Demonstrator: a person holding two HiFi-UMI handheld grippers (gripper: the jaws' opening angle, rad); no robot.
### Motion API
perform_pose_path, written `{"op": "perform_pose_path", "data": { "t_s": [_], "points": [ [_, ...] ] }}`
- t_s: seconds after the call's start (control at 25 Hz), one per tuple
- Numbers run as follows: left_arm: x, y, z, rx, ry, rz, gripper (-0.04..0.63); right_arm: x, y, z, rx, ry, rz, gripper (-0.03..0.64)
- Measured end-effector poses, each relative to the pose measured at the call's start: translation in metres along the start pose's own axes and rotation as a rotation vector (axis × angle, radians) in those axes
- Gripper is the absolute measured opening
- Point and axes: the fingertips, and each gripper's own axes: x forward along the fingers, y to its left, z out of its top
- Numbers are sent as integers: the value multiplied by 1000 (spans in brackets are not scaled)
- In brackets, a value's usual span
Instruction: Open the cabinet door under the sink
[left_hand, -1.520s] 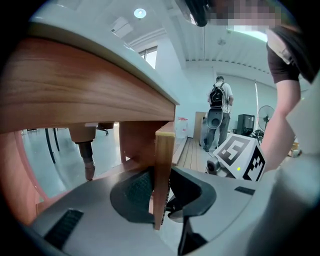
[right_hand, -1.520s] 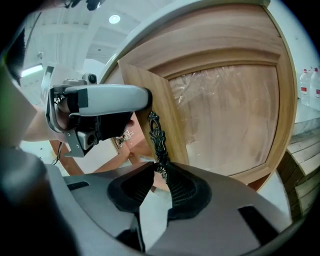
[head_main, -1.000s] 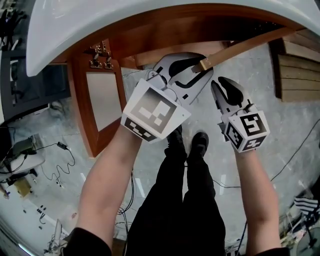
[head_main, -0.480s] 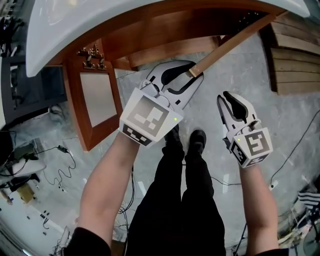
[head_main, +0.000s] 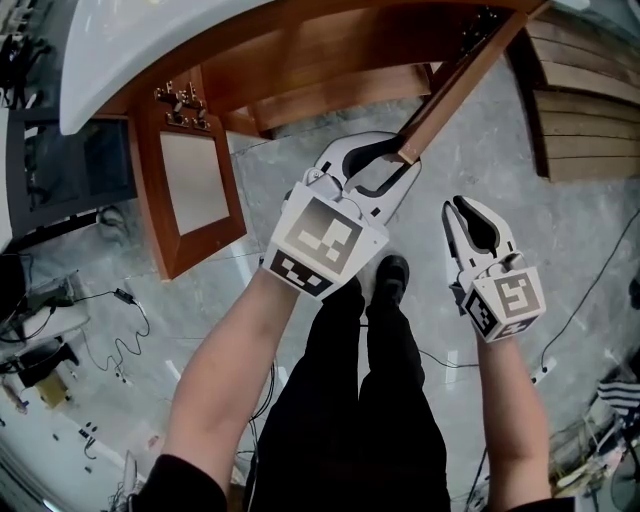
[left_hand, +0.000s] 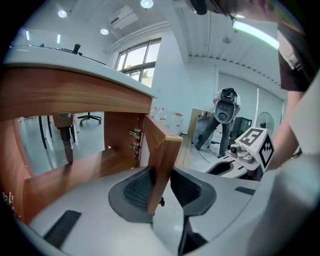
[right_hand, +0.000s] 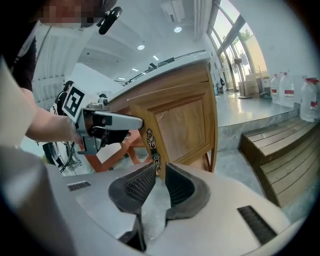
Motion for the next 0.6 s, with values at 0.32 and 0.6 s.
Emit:
{"op": "perform_pose_path", "data": {
  "t_s": [0.32, 0.6],
  "points": [
    [18, -52, 1, 4, 7, -74, 135, -36, -31, -12, 35, -9, -78, 69],
    [34, -72, 4, 29, 47, -117, 155, -69, -44, -34, 111, 33, -143, 67]
  ]
}}
